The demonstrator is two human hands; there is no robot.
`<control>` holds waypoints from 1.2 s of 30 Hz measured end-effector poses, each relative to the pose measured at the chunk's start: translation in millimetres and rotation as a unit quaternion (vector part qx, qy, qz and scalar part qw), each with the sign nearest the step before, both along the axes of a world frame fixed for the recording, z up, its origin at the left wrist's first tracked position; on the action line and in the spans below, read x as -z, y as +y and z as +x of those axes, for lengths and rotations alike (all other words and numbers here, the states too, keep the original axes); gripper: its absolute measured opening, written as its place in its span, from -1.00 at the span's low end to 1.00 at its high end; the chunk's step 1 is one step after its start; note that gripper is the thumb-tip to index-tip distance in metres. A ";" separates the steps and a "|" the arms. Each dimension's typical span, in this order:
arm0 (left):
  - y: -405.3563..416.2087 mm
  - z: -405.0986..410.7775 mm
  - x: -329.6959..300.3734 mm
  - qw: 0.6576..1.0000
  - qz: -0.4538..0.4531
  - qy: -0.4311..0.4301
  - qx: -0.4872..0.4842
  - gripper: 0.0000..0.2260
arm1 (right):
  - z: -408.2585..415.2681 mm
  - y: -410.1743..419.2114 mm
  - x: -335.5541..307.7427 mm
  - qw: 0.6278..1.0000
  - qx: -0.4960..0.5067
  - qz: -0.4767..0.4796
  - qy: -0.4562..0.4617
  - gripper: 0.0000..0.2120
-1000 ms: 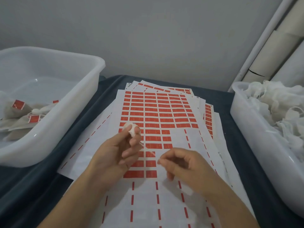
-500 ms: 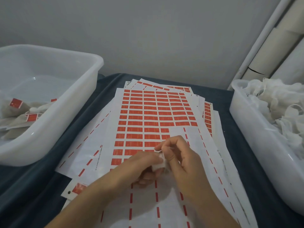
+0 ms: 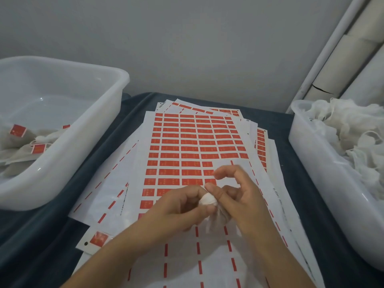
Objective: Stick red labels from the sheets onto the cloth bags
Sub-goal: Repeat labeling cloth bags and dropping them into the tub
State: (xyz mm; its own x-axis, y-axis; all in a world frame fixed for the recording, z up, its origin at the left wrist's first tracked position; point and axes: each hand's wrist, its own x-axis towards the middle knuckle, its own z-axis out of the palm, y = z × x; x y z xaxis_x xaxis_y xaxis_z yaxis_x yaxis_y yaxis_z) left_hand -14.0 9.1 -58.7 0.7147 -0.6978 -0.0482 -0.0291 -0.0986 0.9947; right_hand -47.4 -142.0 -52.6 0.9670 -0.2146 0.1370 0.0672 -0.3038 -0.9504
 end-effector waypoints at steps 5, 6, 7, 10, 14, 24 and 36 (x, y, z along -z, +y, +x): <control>-0.3 -0.9 -0.8 1.000 0.003 -0.001 -0.007 -0.74 | -2.0 -3.7 0.5 0.999 -0.035 0.004 0.041 -0.94; -0.6 -0.8 -1.1 1.000 0.004 0.000 -0.015 -0.74 | -2.3 -4.3 -0.8 0.998 -0.043 0.012 0.050 -0.97; -0.8 -0.4 -1.5 1.000 0.003 0.002 -0.026 -0.73 | -2.4 -5.1 -1.9 0.997 -0.054 0.016 0.054 -0.90; -0.3 1.9 -2.7 0.998 -0.004 0.012 -0.056 -0.71 | -2.7 -8.1 -3.4 0.994 -0.093 0.023 0.061 -0.78; 2.2 3.4 -2.4 0.998 -0.023 0.020 -0.057 -0.80 | -3.9 -10.3 -2.4 0.991 -0.125 0.002 0.053 -0.70; -0.8 5.0 -2.2 0.988 -0.011 -0.092 -0.124 -0.75 | -4.3 -6.9 -5.1 0.994 -0.043 0.058 0.080 -0.79; -2.4 6.3 -3.4 0.989 -0.083 -0.048 -0.111 -0.70 | -8.2 -8.2 -8.5 0.893 -0.158 0.363 0.212 -0.79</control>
State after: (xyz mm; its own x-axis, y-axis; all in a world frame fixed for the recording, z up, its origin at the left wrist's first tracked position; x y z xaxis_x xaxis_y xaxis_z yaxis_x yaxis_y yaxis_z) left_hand -7.7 6.7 -55.3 0.8468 -0.5159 0.1299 -0.1206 0.0517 0.9914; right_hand -55.6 -150.2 -44.2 0.9270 0.1949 -0.3205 -0.3723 0.3744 -0.8492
